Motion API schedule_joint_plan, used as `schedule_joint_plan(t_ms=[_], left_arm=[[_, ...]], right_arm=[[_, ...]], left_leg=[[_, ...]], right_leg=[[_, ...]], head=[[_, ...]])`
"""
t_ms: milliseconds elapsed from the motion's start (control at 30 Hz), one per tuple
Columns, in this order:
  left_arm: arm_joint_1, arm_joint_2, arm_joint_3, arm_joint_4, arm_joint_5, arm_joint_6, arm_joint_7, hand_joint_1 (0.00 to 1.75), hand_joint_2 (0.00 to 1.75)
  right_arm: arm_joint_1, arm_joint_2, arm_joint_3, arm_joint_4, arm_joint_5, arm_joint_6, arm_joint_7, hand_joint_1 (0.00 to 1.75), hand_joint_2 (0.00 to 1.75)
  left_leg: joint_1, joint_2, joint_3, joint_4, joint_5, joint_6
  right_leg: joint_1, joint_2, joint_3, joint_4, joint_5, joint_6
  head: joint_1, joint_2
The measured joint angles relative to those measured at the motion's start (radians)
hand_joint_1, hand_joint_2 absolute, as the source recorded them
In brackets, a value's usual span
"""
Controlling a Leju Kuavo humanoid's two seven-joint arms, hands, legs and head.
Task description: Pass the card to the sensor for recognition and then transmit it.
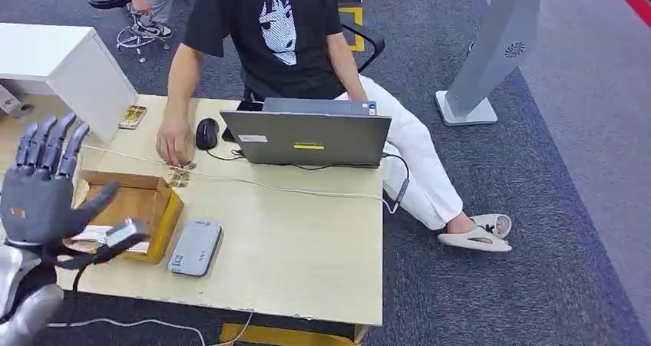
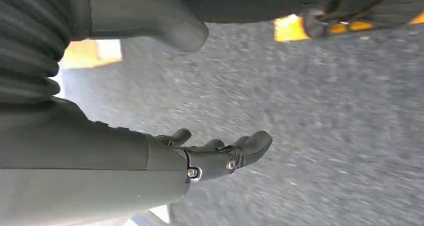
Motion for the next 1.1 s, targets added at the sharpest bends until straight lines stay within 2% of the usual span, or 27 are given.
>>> schedule_joint_plan(t_ms=[33, 67, 100, 200, 267, 333, 400, 433, 500, 567, 667, 700, 733, 833, 900, 967, 1000, 1100], left_arm=[[0.031, -0.031, 0.015, -0.036, 0.048, 0.003, -0.053, 0.0, 1.75], [0.059, -0.083, 0.037, -0.079, 0.118, 0.006, -0.14, 0.0, 1.75], [0.089, -0.126, 0.061, -0.116, 0.151, 0.007, -0.194, 0.0, 1.75], [0.221, -0.288, 0.16, -0.241, 0.294, 0.009, -0.366, 0.0, 1.75], [0.293, -0.406, 0.233, -0.317, 0.426, 0.005, -0.469, 0.0, 1.75], [0.337, -0.524, 0.319, -0.375, 0.528, -0.054, -0.534, 0.0, 1.75], [0.355, -0.63, 0.416, -0.414, 0.631, -0.128, -0.553, 0.0, 1.75], [0.365, -0.671, 0.46, -0.429, 0.677, -0.134, -0.551, 0.0, 1.75], [0.393, -0.732, 0.516, -0.443, 0.733, -0.125, -0.516, 0.0, 1.75], [0.425, -0.776, 0.53, -0.453, 0.802, -0.089, -0.47, 0.0, 1.75], [0.45, -0.818, 0.537, -0.455, 0.901, -0.059, -0.442, 0.0, 1.75], [0.458, -0.83, 0.538, -0.455, 0.943, -0.043, -0.416, 0.0, 1.75], [0.461, -0.838, 0.542, -0.452, 0.947, -0.023, -0.368, 0.0, 1.75], [0.428, -0.859, 0.615, -0.4, 0.858, 0.005, -0.139, 0.0, 1.75], [0.394, -0.868, 0.7, -0.322, 0.838, 0.01, 0.025, 0.0, 1.75], [0.347, -0.874, 0.778, -0.224, 0.745, 0.013, 0.152, 0.0, 1.75], [0.334, -0.88, 0.811, -0.187, 0.708, 0.013, 0.178, 0.0, 1.75], [0.307, -0.886, 0.875, -0.12, 0.678, 0.013, 0.198, 0.0, 1.75]], right_arm=[[0.013, -0.003, 0.009, -0.017, -0.009, -0.004, 0.013, 0.0, 1.75], [0.025, -0.007, 0.024, -0.047, -0.02, -0.012, 0.029, 0.0, 1.75], [0.036, -0.01, 0.034, -0.071, -0.028, -0.019, 0.038, 0.0, 1.75], [0.082, -0.018, 0.064, -0.153, -0.048, -0.047, 0.063, 0.0, 1.75], [0.11, -0.025, 0.088, -0.201, -0.063, -0.059, 0.088, 0.0, 1.75], [0.132, -0.029, 0.105, -0.242, -0.068, -0.07, 0.109, 0.0, 1.75], [0.148, -0.031, 0.114, -0.278, -0.068, -0.078, 0.124, 0.0, 1.75], [0.156, -0.032, 0.12, -0.295, -0.061, -0.079, 0.132, 0.0, 1.75], [0.169, -0.034, 0.127, -0.324, -0.05, -0.084, 0.142, 0.0, 1.75], [0.179, -0.034, 0.127, -0.349, -0.026, -0.078, 0.155, 0.0, 1.75], [0.186, -0.034, 0.127, -0.37, -0.001, -0.065, 0.164, 0.0, 1.75], [0.187, -0.034, 0.125, -0.375, 0.012, -0.055, 0.164, 0.0, 1.75], [0.188, -0.034, 0.124, -0.378, 0.026, -0.046, 0.161, 0.0, 1.75], [0.187, -0.033, 0.113, -0.381, 0.083, -0.009, 0.138, 0.0, 1.75], [0.184, -0.027, 0.095, -0.376, 0.124, 0.017, 0.112, 0.0, 1.75], [0.176, -0.019, 0.074, -0.362, 0.154, 0.034, 0.085, 0.0, 1.75], [0.172, -0.017, 0.067, -0.356, 0.16, 0.038, 0.08, 0.0, 1.75], [0.167, -0.009, 0.05, -0.345, 0.163, 0.041, 0.074, 0.0, 1.75]], left_leg=[[0.0, 0.0, 0.0, 0.0, 0.0, 0.0], [0.0, 0.0, -0.001, 0.0, 0.0, 0.001], [0.0, 0.0, -0.001, 0.0, -0.001, 0.001], [-0.002, 0.003, 0.002, 0.0, -0.005, 0.001], [-0.002, 0.002, 0.001, 0.0, -0.005, 0.001], [-0.002, 0.001, 0.001, 0.0, -0.006, 0.003], [-0.002, -0.001, 0.001, 0.0, -0.006, 0.003], [-0.002, -0.001, 0.002, 0.0, -0.006, 0.003], [-0.002, 0.0, 0.003, 0.0, -0.006, 0.003], [-0.002, -0.001, 0.004, 0.0, -0.006, 0.003], [-0.002, -0.003, 0.004, 0.0, -0.006, 0.003], [-0.002, -0.003, 0.004, 0.0, -0.006, 0.003], [-0.002, -0.003, 0.004, 0.0, -0.006, 0.003], [-0.002, -0.004, 0.005, 0.0, -0.006, 0.003], [-0.002, -0.004, 0.006, 0.0, -0.006, 0.003], [-0.002, -0.004, 0.006, 0.0, -0.005, 0.002], [-0.001, -0.004, 0.007, 0.0, -0.005, 0.002], [-0.001, -0.005, 0.007, 0.0, -0.005, 0.002]], right_leg=[[0.0, 0.0, 0.0, 0.0, 0.0, 0.0], [0.0, 0.0, 0.001, -0.001, 0.0, 0.0], [0.0, -0.001, 0.001, -0.001, -0.001, 0.001], [-0.001, 0.002, 0.002, -0.001, -0.002, 0.002], [-0.001, 0.001, 0.002, -0.001, -0.003, 0.004], [-0.002, -0.001, 0.003, -0.001, -0.004, 0.005], [-0.002, -0.003, 0.004, -0.001, -0.005, 0.005], [-0.002, -0.002, 0.004, -0.001, -0.005, 0.005], [-0.002, -0.002, 0.005, -0.001, -0.005, 0.005], [-0.001, -0.003, 0.004, -0.001, -0.005, 0.005], [-0.001, -0.004, 0.005, -0.001, -0.005, 0.005], [-0.001, -0.004, 0.007, -0.001, -0.005, 0.005], [-0.001, -0.004, 0.007, -0.001, -0.005, 0.005], [-0.001, -0.005, 0.008, -0.001, -0.005, 0.005], [-0.001, -0.005, 0.009, -0.001, -0.005, 0.005], [-0.001, -0.005, 0.009, -0.001, -0.005, 0.005], [-0.001, -0.005, 0.009, -0.001, -0.005, 0.005], [-0.001, -0.005, 0.008, -0.001, -0.006, 0.005]], head=[[0.0, 0.0], [0.0, 0.0], [0.0, 0.0], [-0.002, 0.0], [-0.001, 0.0], [-0.002, 0.0], [0.0, 0.0], [0.0, 0.0], [-0.002, 0.0], [-0.001, 0.0], [-0.001, 0.0], [-0.001, 0.0], [-0.001, 0.0], [-0.001, 0.0], [-0.002, 0.0], [-0.002, 0.0], [-0.002, 0.0], [-0.003, 0.0]])
